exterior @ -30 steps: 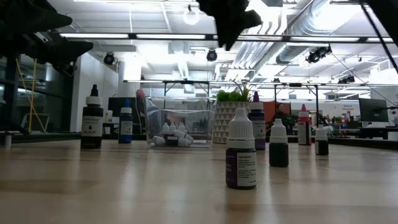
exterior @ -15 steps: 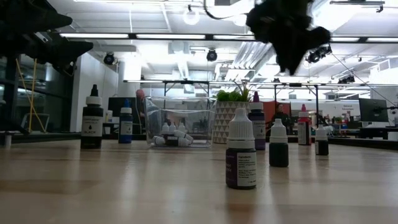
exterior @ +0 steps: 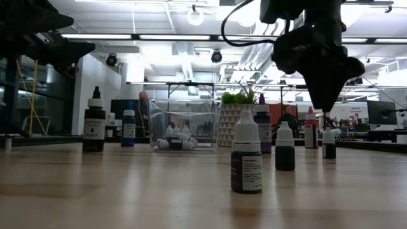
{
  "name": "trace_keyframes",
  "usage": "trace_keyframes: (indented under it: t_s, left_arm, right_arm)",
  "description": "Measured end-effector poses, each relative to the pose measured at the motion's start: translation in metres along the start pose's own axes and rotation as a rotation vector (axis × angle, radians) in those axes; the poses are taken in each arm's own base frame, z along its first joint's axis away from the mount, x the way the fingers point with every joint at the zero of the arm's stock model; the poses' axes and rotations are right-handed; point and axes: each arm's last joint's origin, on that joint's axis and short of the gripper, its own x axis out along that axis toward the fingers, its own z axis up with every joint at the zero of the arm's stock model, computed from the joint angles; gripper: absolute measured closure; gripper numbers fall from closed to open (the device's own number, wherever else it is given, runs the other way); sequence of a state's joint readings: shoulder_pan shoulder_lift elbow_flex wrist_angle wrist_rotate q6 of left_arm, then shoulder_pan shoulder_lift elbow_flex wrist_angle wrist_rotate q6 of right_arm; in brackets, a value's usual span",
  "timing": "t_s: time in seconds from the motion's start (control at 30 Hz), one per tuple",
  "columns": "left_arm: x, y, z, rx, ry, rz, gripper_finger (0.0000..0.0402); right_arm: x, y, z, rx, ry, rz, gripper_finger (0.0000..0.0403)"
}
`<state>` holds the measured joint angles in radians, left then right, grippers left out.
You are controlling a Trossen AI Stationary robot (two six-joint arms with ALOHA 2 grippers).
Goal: Pick & Place food coloring
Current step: Put the small green food coloring bottle into the transparent bin
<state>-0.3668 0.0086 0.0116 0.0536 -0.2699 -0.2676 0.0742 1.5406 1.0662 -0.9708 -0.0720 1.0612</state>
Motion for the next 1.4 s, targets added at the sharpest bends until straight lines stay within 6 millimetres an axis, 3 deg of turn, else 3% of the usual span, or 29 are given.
trace_keyframes:
  t_s: [0.6, 1.0, 1.27, 1.4]
  left_arm:
    - [0.0, 0.0, 0.0, 0.0, 0.0, 0.0, 0.013]
    - [0.0, 0.0, 0.0, 0.0, 0.0, 0.0, 0.013]
    - [0.0, 0.0, 0.0, 0.0, 0.0, 0.0, 0.013]
    - [0.0, 0.0, 0.0, 0.0, 0.0, 0.0, 0.013]
  right_arm:
    - [0.004, 0.0, 0.005, -0.161, -0.106, -0.024, 0.0292]
    - [0.006, -0.006, 0.002, -0.004, -0.059, -0.056, 0.0174]
    - [0.019, -0.007, 0.003, 0.084, 0.026, 0.056, 0.0163]
    - [0.027, -0.011, 0.002, 0.118, 0.049, 0.015, 0.0163]
